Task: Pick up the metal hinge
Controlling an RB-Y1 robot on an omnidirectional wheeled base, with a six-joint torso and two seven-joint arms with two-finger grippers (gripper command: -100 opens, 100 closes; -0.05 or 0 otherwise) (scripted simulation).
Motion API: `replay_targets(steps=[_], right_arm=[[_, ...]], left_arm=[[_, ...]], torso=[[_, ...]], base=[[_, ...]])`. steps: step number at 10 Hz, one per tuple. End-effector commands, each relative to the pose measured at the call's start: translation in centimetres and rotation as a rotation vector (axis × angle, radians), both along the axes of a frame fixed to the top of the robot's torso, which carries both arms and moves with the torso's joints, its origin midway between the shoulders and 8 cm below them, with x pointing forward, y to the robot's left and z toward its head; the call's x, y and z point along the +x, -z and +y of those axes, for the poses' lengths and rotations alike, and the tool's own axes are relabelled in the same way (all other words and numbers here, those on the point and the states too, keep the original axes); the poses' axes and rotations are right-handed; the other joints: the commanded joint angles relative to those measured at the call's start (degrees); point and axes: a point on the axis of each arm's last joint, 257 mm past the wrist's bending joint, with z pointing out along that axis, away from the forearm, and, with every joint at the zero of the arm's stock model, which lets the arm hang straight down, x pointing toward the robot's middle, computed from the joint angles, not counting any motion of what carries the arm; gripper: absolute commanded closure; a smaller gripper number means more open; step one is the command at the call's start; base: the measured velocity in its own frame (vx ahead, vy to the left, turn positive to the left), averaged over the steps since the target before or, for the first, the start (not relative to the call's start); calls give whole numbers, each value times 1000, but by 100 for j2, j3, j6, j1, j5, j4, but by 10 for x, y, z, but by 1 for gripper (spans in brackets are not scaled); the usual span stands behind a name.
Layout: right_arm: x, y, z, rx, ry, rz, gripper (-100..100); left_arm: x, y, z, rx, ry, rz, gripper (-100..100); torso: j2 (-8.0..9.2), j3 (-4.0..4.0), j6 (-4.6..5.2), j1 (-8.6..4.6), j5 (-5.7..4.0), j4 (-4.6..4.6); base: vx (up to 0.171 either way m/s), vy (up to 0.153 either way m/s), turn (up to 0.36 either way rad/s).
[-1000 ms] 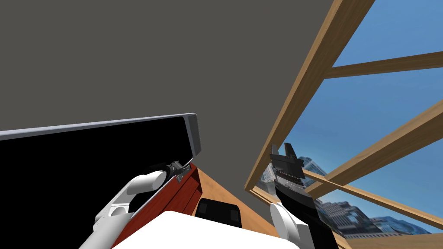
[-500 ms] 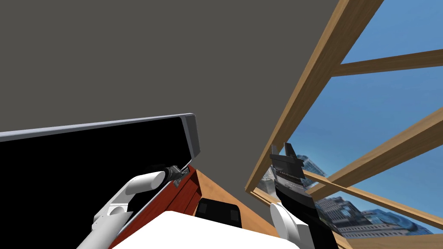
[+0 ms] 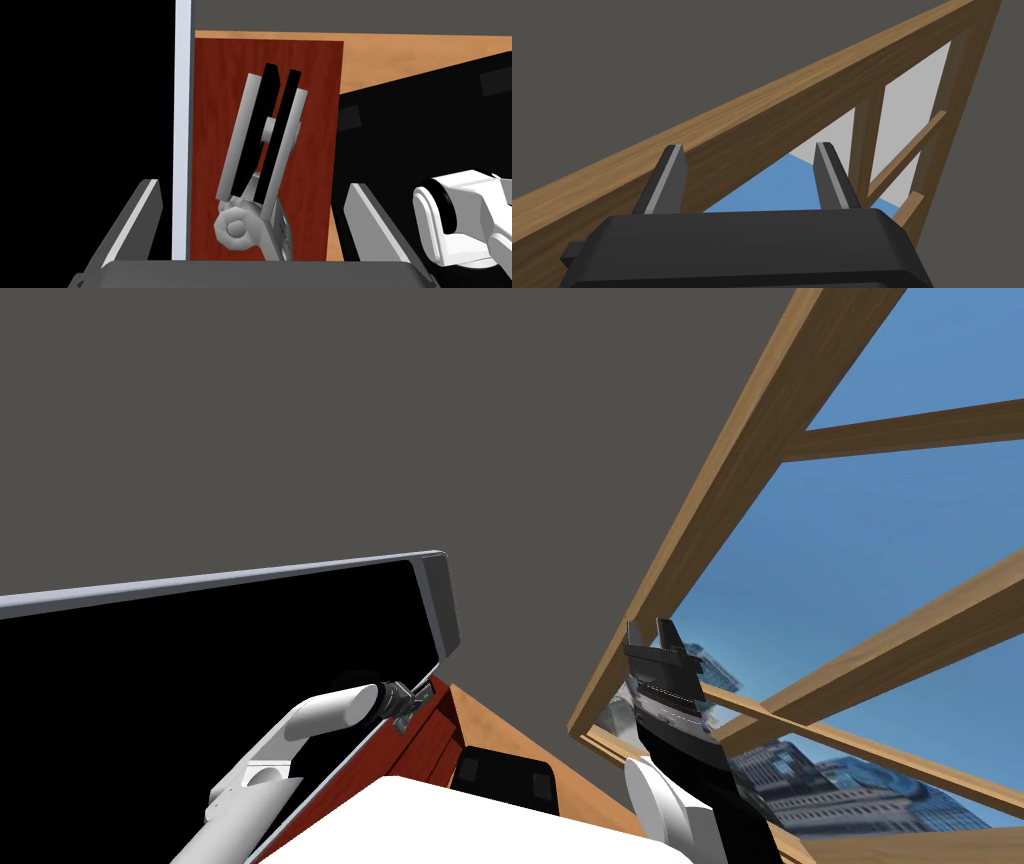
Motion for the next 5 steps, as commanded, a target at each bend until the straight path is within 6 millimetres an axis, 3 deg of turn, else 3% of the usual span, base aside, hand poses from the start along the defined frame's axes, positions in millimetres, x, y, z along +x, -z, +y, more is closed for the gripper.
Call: replay_targets(steps=[1, 5], right_arm=[[0, 0, 0, 0, 0, 0, 0], [0, 0, 0, 0, 0, 0, 0]], left_arm=[[-14, 7, -1, -30, -10, 52, -100], [-42, 18, -6, -84, -18, 163, -100]], torso=[[0, 0, 0, 0, 0, 0], [4, 2, 0, 0, 0, 1]], base=[[49, 40, -57], [38, 24, -48]])
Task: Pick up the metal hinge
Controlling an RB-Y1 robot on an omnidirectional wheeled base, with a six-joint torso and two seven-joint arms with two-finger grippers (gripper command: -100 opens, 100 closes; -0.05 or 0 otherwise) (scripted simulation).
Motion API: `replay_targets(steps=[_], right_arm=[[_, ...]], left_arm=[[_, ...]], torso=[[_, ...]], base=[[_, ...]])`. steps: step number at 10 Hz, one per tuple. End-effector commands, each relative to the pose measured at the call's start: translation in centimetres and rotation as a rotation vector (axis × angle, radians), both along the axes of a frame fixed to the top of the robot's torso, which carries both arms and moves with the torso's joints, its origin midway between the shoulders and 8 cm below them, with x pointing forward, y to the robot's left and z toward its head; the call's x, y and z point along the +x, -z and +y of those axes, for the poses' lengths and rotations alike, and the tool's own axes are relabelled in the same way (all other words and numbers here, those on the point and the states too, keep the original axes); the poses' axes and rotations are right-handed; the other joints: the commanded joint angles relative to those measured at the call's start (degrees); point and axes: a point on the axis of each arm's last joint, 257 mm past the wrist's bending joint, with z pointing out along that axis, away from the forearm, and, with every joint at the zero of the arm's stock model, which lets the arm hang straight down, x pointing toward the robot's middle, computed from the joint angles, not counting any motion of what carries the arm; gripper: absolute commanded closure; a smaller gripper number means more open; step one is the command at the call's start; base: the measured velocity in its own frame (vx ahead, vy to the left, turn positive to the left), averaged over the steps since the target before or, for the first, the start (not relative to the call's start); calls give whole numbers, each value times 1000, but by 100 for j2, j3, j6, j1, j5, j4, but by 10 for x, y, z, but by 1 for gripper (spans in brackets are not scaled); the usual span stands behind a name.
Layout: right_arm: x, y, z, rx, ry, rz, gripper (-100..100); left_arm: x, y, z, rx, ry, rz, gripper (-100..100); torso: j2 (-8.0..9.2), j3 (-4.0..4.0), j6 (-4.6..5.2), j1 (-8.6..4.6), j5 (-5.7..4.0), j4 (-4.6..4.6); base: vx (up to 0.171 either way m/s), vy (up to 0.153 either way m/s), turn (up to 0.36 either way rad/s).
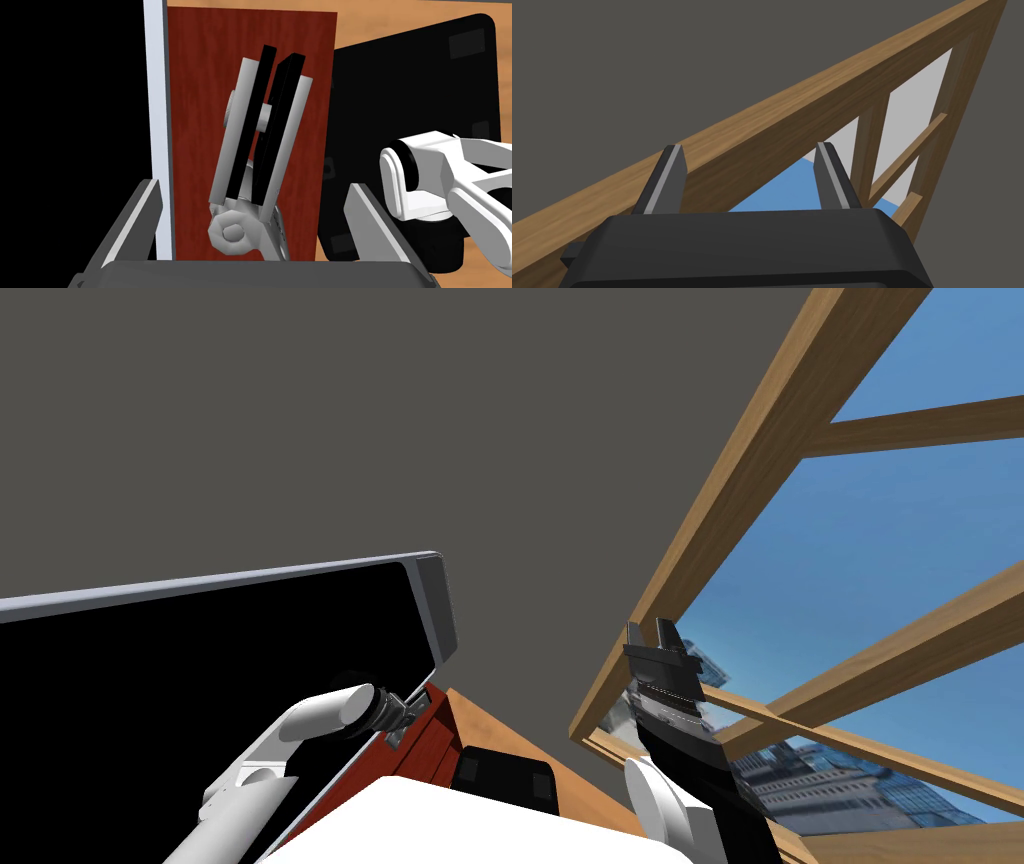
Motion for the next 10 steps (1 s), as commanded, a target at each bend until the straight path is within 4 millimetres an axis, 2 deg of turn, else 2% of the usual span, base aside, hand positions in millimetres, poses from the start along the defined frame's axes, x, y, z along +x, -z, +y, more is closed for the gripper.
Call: replay_targets(steps=[1, 5, 6, 7, 8, 10], right_arm=[[0, 0, 0, 0, 0, 0, 0], [0, 0, 0, 0, 0, 0, 0], [0, 0, 0, 0, 0, 0, 0], [0, 0, 0, 0, 0, 0, 0], [0, 0, 0, 0, 0, 0, 0], [0, 0, 0, 0, 0, 0, 0]], left_arm=[[-17, 7, -3, -32, -7, 59, -100], [-38, 13, -7, -71, -10, 137, -100], [-34, 12, -6, -65, -10, 124, -100], [-35, 13, -6, -67, -10, 128, 0], [-34, 22, -6, -67, -10, 126, -100], [-34, 32, -7, -66, -9, 126, -100]], torso=[[0, 0, 0, 0, 0, 0], [3, 1, -1, 1, 0, 0], [4, 2, -1, 0, 0, 1], [8, 4, -2, -3, -1, 2], [11, 6, -1, -6, -1, 2], [9, 5, -1, -10, -2, 2]], base=[[47, 21, -95], [34, 29, -46], [10, 10, -8], [0, 0, 0], [7, -3, 4], [12, -9, 5]])
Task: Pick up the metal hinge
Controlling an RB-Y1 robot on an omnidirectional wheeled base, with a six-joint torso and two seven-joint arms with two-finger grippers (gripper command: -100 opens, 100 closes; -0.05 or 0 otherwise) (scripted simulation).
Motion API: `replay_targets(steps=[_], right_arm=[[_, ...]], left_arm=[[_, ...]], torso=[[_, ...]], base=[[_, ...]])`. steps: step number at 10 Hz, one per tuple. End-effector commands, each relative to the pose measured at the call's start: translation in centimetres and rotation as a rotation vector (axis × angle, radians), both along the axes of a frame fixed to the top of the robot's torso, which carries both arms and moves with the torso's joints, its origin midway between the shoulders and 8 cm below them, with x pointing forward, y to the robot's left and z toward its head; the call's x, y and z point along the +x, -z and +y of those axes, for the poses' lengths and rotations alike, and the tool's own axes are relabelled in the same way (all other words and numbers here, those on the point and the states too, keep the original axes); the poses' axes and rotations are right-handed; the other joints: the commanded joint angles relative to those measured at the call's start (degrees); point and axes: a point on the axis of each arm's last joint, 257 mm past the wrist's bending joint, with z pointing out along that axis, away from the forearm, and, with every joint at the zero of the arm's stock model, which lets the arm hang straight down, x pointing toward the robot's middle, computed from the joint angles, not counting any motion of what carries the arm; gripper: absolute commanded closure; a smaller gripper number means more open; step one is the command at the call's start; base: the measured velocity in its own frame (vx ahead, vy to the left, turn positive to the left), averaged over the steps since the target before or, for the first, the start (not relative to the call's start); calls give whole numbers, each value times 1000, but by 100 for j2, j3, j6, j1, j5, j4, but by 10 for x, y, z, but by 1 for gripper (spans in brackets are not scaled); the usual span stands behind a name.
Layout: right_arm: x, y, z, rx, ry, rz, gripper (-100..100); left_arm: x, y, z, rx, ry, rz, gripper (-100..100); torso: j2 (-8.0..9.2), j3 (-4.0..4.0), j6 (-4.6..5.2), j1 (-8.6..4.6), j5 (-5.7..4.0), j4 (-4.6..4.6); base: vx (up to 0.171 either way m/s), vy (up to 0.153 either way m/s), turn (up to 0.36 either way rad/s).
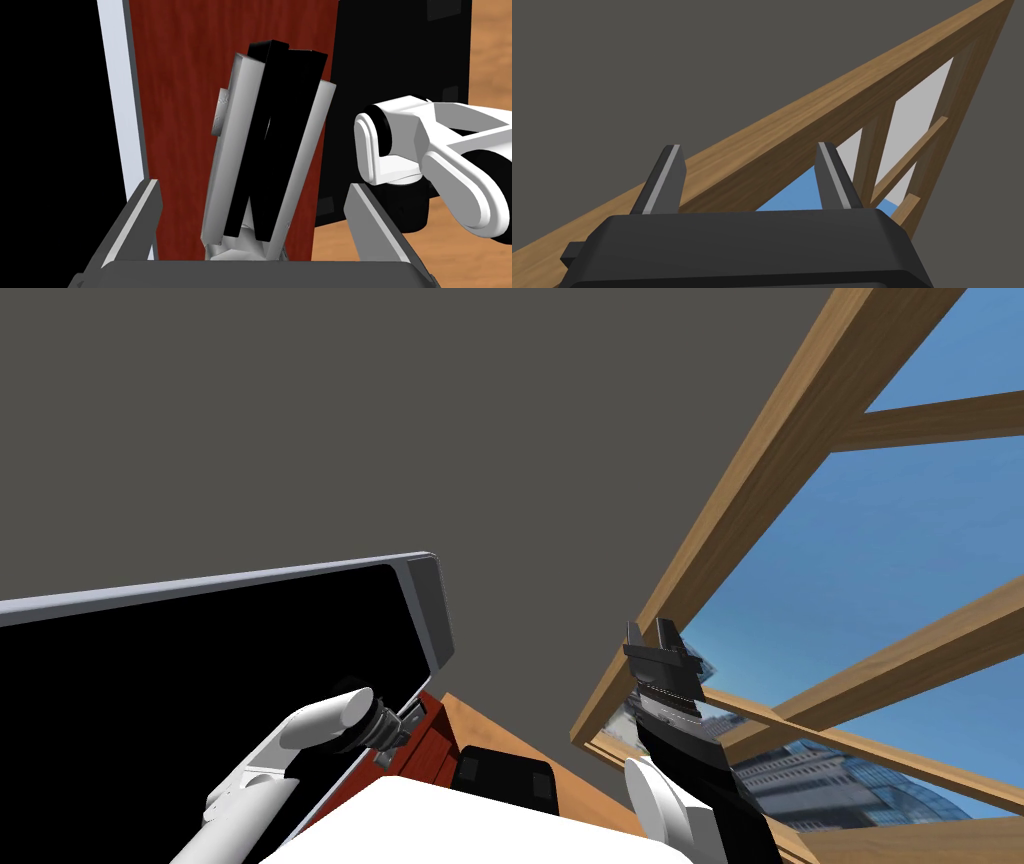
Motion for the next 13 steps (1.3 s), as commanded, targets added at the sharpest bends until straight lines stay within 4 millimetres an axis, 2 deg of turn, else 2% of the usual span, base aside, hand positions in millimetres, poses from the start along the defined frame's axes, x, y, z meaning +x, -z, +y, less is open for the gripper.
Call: replay_targets(steps=[1, 2, 3, 7, 8, 9, 11, 12, 13], right_arm=[[0, 0, 0, 0, 0, 0, 0], [0, 0, 0, 0, 0, 0, 0], [0, 0, 0, 0, 0, 0, 0], [0, 0, 0, 0, 0, 0, 0], [0, 0, 0, 0, 0, 0, 0], [0, 0, 0, 0, 0, 0, 0], [0, 0, 0, 0, 0, 0, 0], [0, 0, 0, 0, 0, 0, 0], [0, 0, 0, 0, 0, 0, 0]], left_arm=[[1, 8, 0, 1, 2, -2, -100], [0, 5, 0, 0, 1, 0, -100], [1, 6, 0, 1, 1, -2, 100], [1, 5, 0, 3, 3, -3, 100], [1, 5, 0, 3, 3, -3, 0], [0, -4, 1, 1, 0, -1, 100], [-1, -13, 1, 1, 0, 0, 100], [0, -10, 1, 1, 1, -2, 100], [-1, -11, 1, 0, 0, 0, 0]], torso=[[0, 0, 0, 0, 0, 0], [1, 0, 0, 0, 0, 0], [3, 2, 0, 1, 0, 1], [3, 1, -2, 5, 2, 0], [4, 2, -2, 5, 2, 0], [4, 2, -2, 4, 2, 1], [10, 6, -3, 5, -2, 3], [11, 7, -3, 5, -2, 3], [9, 6, -2, 3, -2, 3]], base=[[8, -8, 3], [0, 0, 0], [0, 0, 0], [0, 0, 0], [0, 0, 0], [-7, 3, -4], [-11, 9, -5], [-5, 5, 0], [0, 0, 0]])
